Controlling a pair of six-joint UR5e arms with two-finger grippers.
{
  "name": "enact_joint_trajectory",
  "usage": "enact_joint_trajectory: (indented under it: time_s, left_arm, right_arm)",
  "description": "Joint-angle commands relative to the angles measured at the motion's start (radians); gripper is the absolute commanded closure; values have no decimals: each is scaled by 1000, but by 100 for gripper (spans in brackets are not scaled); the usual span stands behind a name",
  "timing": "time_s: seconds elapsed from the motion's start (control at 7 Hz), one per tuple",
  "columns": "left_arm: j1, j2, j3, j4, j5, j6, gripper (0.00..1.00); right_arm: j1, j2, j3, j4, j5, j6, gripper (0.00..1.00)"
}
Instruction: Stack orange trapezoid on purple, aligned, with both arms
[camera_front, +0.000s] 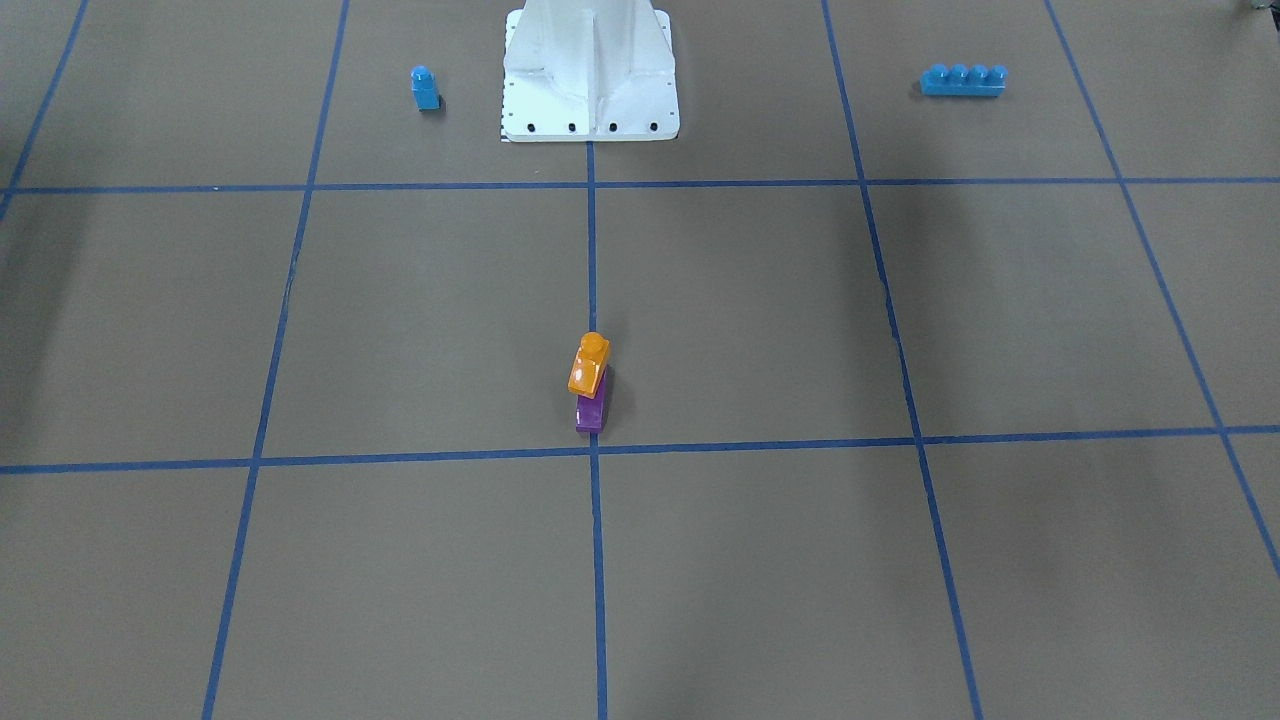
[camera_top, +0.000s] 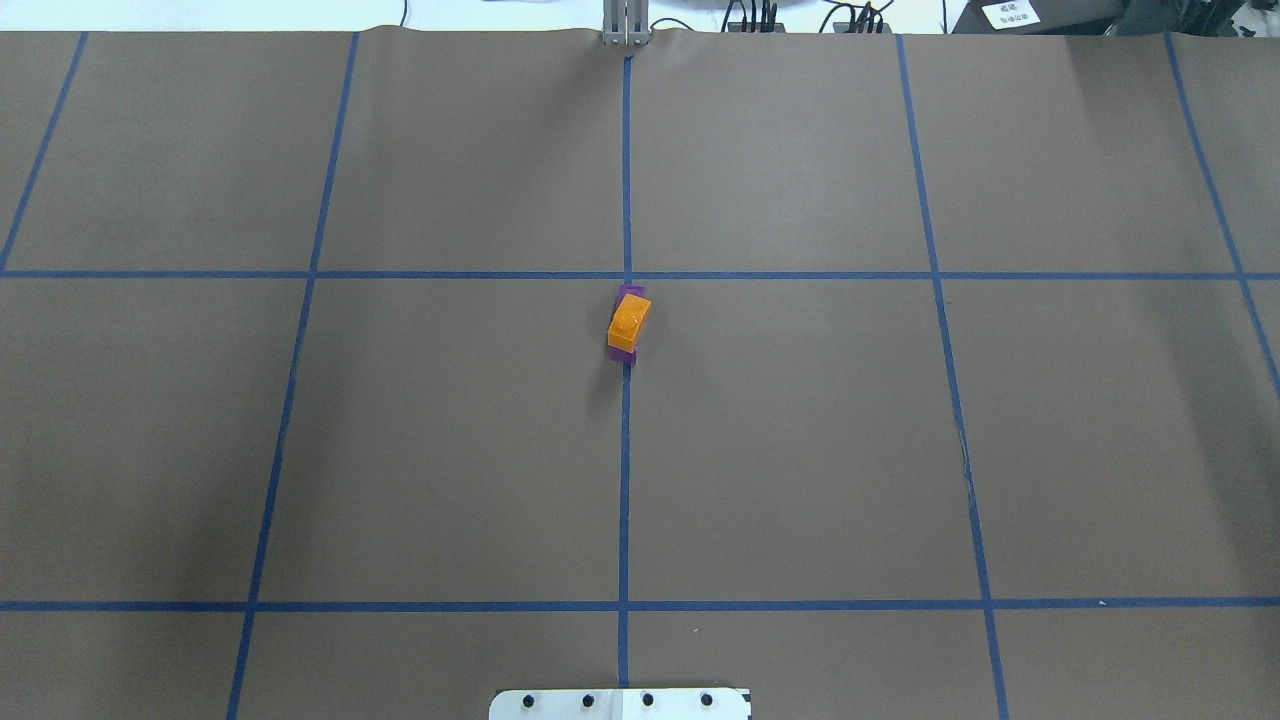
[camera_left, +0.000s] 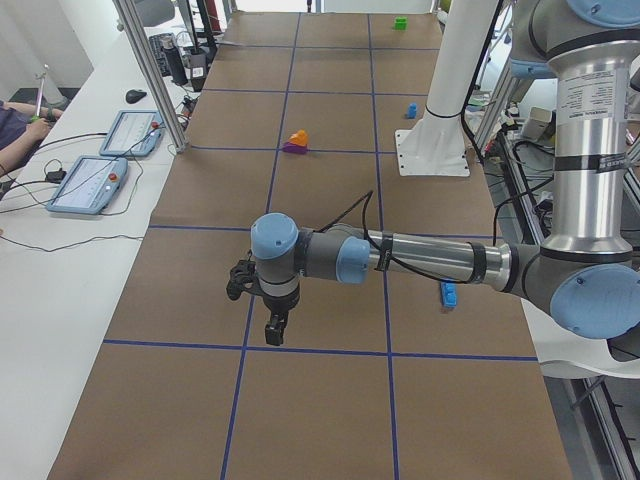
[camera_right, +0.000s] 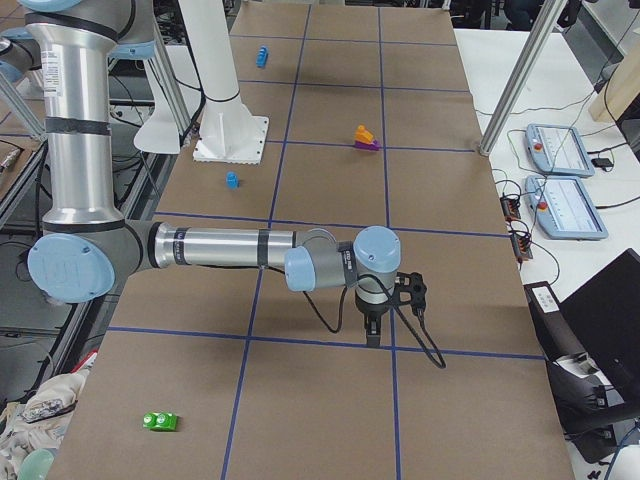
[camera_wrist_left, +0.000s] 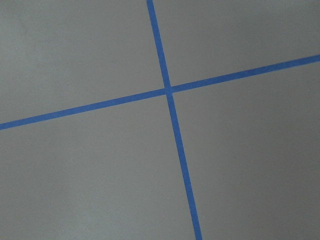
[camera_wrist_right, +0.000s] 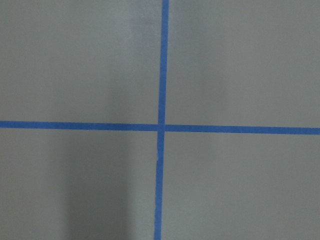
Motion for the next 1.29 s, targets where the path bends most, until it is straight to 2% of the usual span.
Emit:
enact_joint_trajectory:
  time_s: [0.0, 0.14, 0.29, 0.71, 1.14]
  left_arm:
    - [0, -2, 15, -1, -1, 0, 0]
    - [0, -3, 16, -2, 1, 0, 0]
    - [0, -3, 16, -2, 1, 0, 0]
    - [0, -6, 19, -5, -1, -2, 0]
    - [0, -6, 10, -2, -1, -2, 0]
  right_arm:
    - [72, 3, -20, -125, 48, -95, 0]
    - [95, 18, 11, -250, 50, -174, 0]
    - [95, 12, 69, -350, 34, -177, 0]
    - [94, -34, 60, -321, 13, -177, 0]
    - [92, -31, 66, -296, 14, -167, 0]
